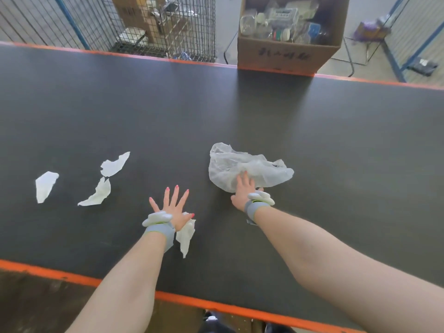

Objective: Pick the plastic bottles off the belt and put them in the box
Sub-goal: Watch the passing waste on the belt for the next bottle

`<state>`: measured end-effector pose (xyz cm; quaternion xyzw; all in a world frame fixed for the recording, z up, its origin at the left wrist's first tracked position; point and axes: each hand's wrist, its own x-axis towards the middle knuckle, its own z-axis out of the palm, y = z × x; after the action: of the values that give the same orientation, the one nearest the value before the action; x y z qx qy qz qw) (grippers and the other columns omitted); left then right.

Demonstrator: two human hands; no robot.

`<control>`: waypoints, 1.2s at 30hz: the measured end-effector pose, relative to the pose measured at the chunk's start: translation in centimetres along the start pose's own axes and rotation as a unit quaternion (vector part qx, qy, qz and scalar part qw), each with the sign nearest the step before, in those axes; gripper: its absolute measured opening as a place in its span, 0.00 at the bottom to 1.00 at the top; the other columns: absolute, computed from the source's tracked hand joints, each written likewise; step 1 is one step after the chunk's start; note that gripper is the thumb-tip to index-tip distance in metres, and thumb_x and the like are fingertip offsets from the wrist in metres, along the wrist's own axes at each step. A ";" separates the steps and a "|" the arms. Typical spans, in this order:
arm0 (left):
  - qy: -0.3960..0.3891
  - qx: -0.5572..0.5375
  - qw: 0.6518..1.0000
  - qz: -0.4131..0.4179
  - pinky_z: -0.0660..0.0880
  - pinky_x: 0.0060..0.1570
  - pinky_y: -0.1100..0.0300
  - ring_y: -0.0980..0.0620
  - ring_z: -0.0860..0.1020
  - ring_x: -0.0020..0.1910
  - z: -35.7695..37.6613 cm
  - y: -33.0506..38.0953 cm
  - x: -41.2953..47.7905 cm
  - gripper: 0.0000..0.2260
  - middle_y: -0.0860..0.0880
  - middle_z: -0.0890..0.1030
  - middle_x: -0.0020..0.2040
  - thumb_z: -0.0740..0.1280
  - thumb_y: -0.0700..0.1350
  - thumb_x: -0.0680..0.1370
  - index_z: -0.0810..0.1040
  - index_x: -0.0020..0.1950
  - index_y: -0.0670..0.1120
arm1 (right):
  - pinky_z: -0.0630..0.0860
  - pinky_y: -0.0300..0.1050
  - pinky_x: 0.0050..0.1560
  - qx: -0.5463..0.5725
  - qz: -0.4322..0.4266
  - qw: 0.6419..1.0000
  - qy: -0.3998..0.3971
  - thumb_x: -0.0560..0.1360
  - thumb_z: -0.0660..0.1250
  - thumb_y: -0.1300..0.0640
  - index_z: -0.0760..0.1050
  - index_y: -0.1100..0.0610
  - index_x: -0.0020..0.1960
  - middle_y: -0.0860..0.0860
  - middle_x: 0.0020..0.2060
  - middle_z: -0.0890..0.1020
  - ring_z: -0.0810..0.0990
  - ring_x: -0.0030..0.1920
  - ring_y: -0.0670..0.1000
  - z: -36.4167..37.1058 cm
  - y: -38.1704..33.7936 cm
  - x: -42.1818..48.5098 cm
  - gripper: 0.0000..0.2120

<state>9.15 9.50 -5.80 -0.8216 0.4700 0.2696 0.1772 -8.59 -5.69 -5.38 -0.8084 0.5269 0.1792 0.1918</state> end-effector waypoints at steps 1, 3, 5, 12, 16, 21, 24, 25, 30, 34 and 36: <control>0.005 -0.004 1.000 -0.007 0.36 0.66 0.29 0.47 0.30 0.75 0.0 -0.2 -0.2 0.34 0.53 0.30 0.76 0.51 0.64 0.79 0.32 0.76 0.59 | 0.61 0.63 0.68 -0.002 -0.029 1.000 0.003 0.78 0.62 0.52 0.45 0.50 0.78 0.49 0.78 0.41 0.46 0.77 0.55 -0.1 -0.1 -0.1 0.36; 0.024 -0.009 0.999 -0.023 0.37 0.66 0.28 0.46 0.30 0.75 -0.1 -1.0 -0.6 0.36 0.52 0.29 0.76 0.52 0.65 0.78 0.32 0.75 0.59 | 0.56 0.68 0.70 -0.003 -0.092 0.995 -0.030 0.77 0.64 0.47 0.42 0.46 0.78 0.47 0.78 0.38 0.42 0.78 0.54 -0.3 -0.7 -0.4 0.39; 0.054 -0.010 0.997 -0.051 0.40 0.66 0.27 0.46 0.31 0.76 -0.2 -2.2 -1.1 0.38 0.51 0.30 0.76 0.55 0.65 0.78 0.31 0.75 0.59 | 0.50 0.72 0.70 0.005 -0.145 0.987 -0.063 0.74 0.67 0.42 0.40 0.41 0.78 0.46 0.77 0.36 0.38 0.78 0.53 -0.3 -2.1 -0.8 0.44; 0.103 -0.021 0.985 -0.135 0.46 0.65 0.26 0.43 0.32 0.75 0.0 -5.4 -2.4 0.37 0.49 0.30 0.76 0.53 0.65 0.78 0.31 0.76 0.58 | 0.47 0.76 0.67 -0.017 -0.250 0.962 -0.109 0.62 0.76 0.35 0.36 0.35 0.76 0.43 0.77 0.34 0.35 0.77 0.52 1.8 -6.9 -2.0 0.59; 0.032 -0.024 0.990 -0.132 0.48 0.65 0.25 0.44 0.32 0.75 1.9 -6.4 -2.4 0.33 0.50 0.28 0.75 0.52 0.63 0.80 0.33 0.76 0.58 | 0.49 0.78 0.66 -0.010 -0.255 0.961 -0.106 0.63 0.75 0.35 0.34 0.34 0.75 0.43 0.76 0.32 0.33 0.77 0.53 3.4 -9.2 -2.1 0.58; 0.050 -0.052 0.988 -0.140 0.46 0.66 0.27 0.45 0.31 0.75 3.8 -6.5 -2.2 0.33 0.51 0.28 0.75 0.52 0.59 0.81 0.30 0.74 0.58 | 0.51 0.70 0.72 0.056 -0.204 0.972 -0.101 0.68 0.73 0.38 0.40 0.37 0.77 0.46 0.76 0.32 0.34 0.77 0.58 4.5 -10.0 -1.4 0.51; 0.029 -0.093 0.992 -0.086 0.52 0.70 0.35 0.47 0.40 0.78 4.1 -6.3 -1.3 0.31 0.53 0.36 0.78 0.56 0.51 0.82 0.39 0.78 0.56 | 0.51 0.71 0.71 -0.005 -0.184 0.979 -0.084 0.71 0.71 0.42 0.56 0.46 0.77 0.49 0.78 0.41 0.40 0.78 0.56 4.9 -9.0 -1.3 0.40; 0.035 -0.095 0.993 -0.053 0.55 0.72 0.41 0.47 0.45 0.78 4.0 -6.2 -1.0 0.30 0.52 0.41 0.79 0.57 0.47 0.82 0.44 0.79 0.53 | 0.54 0.67 0.72 -0.011 -0.186 0.980 -0.074 0.72 0.71 0.45 0.62 0.50 0.75 0.51 0.78 0.48 0.45 0.77 0.57 5.0 -8.5 -1.1 0.35; 0.083 -0.138 0.986 0.036 0.60 0.72 0.53 0.47 0.53 0.77 2.6 -3.9 -0.8 0.31 0.50 0.47 0.79 0.55 0.32 0.80 0.51 0.79 0.50 | 0.70 0.44 0.59 0.056 -0.177 0.982 -0.012 0.76 0.65 0.64 0.73 0.58 0.65 0.54 0.66 0.70 0.69 0.66 0.58 4.2 -5.8 -0.9 0.18; 0.079 -0.118 0.989 0.033 0.50 0.71 0.35 0.44 0.40 0.78 0.8 -2.0 -0.9 0.32 0.53 0.36 0.78 0.58 0.43 0.81 0.43 0.77 0.64 | 0.57 0.60 0.72 0.044 -0.152 0.986 0.051 0.78 0.65 0.52 0.55 0.46 0.77 0.49 0.78 0.51 0.50 0.77 0.56 2.6 -5.8 -1.8 0.31; 0.079 -0.106 0.991 0.032 0.49 0.70 0.32 0.43 0.38 0.77 0.3 -1.7 -1.2 0.33 0.53 0.34 0.78 0.58 0.48 0.82 0.40 0.76 0.64 | 0.47 0.73 0.69 0.031 -0.152 0.987 0.040 0.74 0.67 0.42 0.46 0.38 0.77 0.44 0.78 0.40 0.39 0.78 0.54 2.2 -5.9 -2.3 0.40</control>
<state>10.02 11.25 -5.22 -0.8388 0.4779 0.2572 0.0427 -4.22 -0.65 -5.41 -0.8793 0.4102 0.0989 0.2210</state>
